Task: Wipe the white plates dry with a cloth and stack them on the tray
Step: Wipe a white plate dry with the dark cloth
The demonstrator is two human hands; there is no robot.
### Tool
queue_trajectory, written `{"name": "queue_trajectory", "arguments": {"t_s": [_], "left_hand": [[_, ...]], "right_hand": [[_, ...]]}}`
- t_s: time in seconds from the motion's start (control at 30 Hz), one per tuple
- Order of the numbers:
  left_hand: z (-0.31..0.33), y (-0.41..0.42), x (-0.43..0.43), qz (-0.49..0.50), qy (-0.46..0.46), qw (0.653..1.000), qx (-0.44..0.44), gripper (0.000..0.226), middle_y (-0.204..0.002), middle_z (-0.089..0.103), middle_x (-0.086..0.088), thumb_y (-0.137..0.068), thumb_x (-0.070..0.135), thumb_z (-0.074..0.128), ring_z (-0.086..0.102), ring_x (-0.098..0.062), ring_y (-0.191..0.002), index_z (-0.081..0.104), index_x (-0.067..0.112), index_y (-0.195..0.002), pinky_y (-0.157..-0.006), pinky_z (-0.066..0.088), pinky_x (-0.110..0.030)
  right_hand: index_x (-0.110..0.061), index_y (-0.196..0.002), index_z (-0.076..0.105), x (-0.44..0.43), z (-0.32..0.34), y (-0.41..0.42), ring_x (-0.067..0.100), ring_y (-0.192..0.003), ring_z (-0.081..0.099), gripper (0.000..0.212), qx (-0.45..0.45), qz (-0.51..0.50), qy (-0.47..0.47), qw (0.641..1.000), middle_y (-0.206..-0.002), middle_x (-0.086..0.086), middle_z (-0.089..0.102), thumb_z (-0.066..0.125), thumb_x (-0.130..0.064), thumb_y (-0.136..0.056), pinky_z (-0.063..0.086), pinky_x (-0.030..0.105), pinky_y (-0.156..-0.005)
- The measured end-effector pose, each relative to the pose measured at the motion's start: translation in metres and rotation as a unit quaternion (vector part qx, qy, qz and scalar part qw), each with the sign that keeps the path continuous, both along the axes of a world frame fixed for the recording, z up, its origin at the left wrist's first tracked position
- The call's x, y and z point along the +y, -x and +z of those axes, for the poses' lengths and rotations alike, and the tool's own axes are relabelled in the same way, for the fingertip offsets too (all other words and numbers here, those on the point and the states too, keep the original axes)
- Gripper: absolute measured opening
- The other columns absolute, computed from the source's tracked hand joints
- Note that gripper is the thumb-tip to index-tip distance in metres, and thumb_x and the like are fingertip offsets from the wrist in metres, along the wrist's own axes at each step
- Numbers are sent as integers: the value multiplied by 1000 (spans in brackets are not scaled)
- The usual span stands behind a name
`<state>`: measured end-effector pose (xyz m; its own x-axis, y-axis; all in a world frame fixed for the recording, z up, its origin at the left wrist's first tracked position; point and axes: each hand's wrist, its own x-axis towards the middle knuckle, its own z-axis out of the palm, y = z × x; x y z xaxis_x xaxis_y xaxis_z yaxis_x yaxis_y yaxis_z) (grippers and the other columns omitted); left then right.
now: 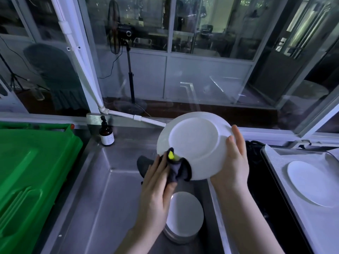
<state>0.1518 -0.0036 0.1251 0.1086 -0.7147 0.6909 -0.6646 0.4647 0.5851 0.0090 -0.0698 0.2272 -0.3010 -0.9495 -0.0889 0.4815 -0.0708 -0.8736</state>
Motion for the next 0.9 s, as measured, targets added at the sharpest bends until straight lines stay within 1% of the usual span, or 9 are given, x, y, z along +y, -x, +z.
{"name": "queue_trajectory", "arguments": {"t_s": [0.13,0.23,0.37,0.5,0.63,0.7,0.77,0.83,0.9], "left_hand": [[8,8,1,-42,23,996,-81,41,-155,37,-8,-105,25,41,33,-28,-144,45,6,-142,-116,29,-44],[31,20,-7,-67,21,985,-157,40,-155,38,-1,-105,26,42,31,-22,-146,50,11,-141,-117,25,-40],[55,26,-17,-64,-58,988,-130,46,-155,37,3,-101,27,39,26,-16,-147,46,14,-145,-117,28,-43],[73,28,-33,-69,-123,989,-56,49,-158,27,6,-102,29,39,16,-14,-150,29,20,-149,-121,19,-40],[88,25,-59,-64,-192,979,-9,45,-158,29,5,-103,19,46,11,-15,-150,40,16,-148,-121,16,-41],[89,20,-67,-47,-206,977,-7,43,-157,33,3,-103,19,45,14,-19,-150,44,15,-145,-120,16,-41],[86,10,-72,2,-211,977,-7,39,-154,39,-2,-102,20,46,21,-25,-149,51,11,-140,-118,20,-43],[80,0,-72,62,-219,974,-4,36,-151,43,-9,-102,19,49,27,-32,-146,57,5,-134,-116,22,-43],[71,-7,-64,124,-188,973,-52,29,-146,48,-17,-99,18,55,35,-39,-141,67,0,-118,-114,28,-47]], "right_hand": [[-45,-119,67,2,-2,-6,20,-118,64,29,25,-4,0,1000,-130,-9,65,52,-27,-102,54,41,-99],[-42,-123,66,9,-12,-15,18,-125,59,30,60,26,7,998,-134,-8,63,51,-26,-103,46,45,-109],[-34,-125,65,8,-14,-15,18,-127,59,30,45,75,38,995,-136,0,63,49,-20,-104,45,42,-110],[-32,-122,68,15,-17,-14,3,-119,62,30,122,83,66,987,-123,-12,70,45,-21,-106,48,17,-96],[-32,-115,66,18,-23,-17,-12,-107,61,30,188,70,55,978,-111,-20,70,44,-14,-106,42,3,-86],[-27,-124,63,17,-22,-15,-15,-109,58,29,206,70,63,974,-119,-20,66,46,-12,-105,41,3,-91],[-31,-125,64,17,-22,-12,-14,-115,56,29,211,65,71,973,-121,-23,66,49,-16,-104,40,8,-101],[-36,-122,68,19,-24,-10,-8,-121,55,29,194,63,67,977,-123,-24,67,52,-21,-103,40,19,-108],[-38,-120,70,19,-24,-8,-2,-123,57,28,155,63,52,985,-126,-23,66,53,-24,-103,41,31,-111]]}}
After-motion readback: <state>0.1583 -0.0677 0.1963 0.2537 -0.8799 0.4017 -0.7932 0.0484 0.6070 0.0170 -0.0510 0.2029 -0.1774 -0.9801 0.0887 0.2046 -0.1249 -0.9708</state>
